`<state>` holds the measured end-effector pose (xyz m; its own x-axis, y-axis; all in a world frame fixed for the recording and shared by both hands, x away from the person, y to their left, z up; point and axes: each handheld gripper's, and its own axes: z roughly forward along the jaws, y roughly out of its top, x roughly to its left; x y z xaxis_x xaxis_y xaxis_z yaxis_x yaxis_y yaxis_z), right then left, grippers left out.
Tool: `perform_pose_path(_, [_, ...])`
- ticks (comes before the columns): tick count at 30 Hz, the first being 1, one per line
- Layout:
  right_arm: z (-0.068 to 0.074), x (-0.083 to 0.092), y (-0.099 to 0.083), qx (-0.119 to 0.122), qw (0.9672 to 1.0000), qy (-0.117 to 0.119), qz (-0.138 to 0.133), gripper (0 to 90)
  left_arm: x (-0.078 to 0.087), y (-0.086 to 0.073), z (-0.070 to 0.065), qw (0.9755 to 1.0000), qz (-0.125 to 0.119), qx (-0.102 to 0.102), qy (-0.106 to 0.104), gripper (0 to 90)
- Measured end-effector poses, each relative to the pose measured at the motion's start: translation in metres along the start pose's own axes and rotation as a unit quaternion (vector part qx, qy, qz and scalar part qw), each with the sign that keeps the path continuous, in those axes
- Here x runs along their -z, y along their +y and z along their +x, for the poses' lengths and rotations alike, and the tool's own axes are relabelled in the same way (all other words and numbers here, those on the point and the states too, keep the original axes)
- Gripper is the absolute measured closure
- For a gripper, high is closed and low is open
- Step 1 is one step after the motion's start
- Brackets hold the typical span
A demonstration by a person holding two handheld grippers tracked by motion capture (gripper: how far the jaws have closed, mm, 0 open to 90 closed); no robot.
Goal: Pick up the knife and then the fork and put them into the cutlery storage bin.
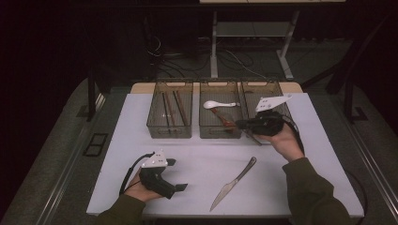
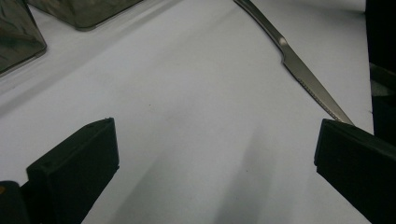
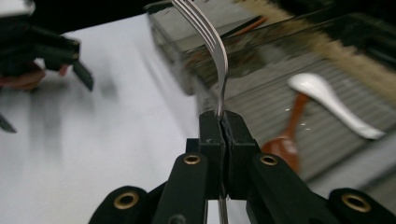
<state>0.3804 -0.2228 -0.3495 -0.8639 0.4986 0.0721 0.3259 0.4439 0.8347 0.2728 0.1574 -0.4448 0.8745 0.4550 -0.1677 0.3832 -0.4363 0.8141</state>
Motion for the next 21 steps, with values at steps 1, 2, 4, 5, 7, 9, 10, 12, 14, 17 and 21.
perform_pose_path(1, [-0.004,0.006,0.003,-0.001,1.0,-0.008,-0.002,88.2,0.0,0.0,0.0,1.0,0.0,0.0,0.0,0.0])
perform_pose_path(2, [-0.008,0.011,0.006,-0.002,0.9998,-0.018,-0.005,88.2,0.0,0.0,0.0,1.0,0.0,-0.001,0.001,0.0])
perform_pose_path(4, [-0.017,0.022,0.012,-0.01,0.9993,-0.034,-0.012,88.2,0.0,0.0,0.0,1.0,-0.001,-0.001,0.0,0.0])
perform_pose_path(5, [-0.021,0.027,0.014,-0.014,0.9988,-0.043,-0.015,88.1,0.0,0.0,0.0,1.0,-0.001,-0.001,0.001,0.0])
perform_pose_path(7, [-0.032,0.035,0.017,-0.024,0.9978,-0.058,-0.021,88.1,0.0,0.0,0.001,1.0,-0.001,-0.001,0.0,0.0])
perform_pose_path(9, [-0.042,0.042,0.019,-0.036,0.9963,-0.073,-0.025,88.2,0.0,0.0,0.001,1.0,-0.001,-0.002,0.0,0.0])
perform_pose_path(10, [-0.048,0.044,0.019,-0.039,0.9952,-0.086,-0.025,88.1,0.0,0.0,0.0,1.0,-0.001,-0.001,0.0,0.0])
perform_pose_path(12, [-0.058,0.047,0.017,-0.048,0.9928,-0.108,-0.02,88.1,0.001,0.0,0.001,1.0,0.002,-0.005,-0.002,0.0])
perform_pose_path(14, [-0.069,0.048,0.014,-0.062,0.9899,-0.126,-0.018,88.1,0.0,0.0,0.001,1.0,0.002,-0.003,-0.002,0.0])
perform_pose_path(17, [-0.084,0.045,0.005,-0.082,0.9852,-0.15,-0.009,88.1,0.0,0.0,0.001,1.0,0.001,-0.002,-0.002,0.0])
perform_pose_path(21, [-0.098,0.036,-0.007,-0.098,0.9811,-0.166,0.007,88.1,0.001,0.0,0.001,1.0,0.002,-0.002,-0.002,0.0])
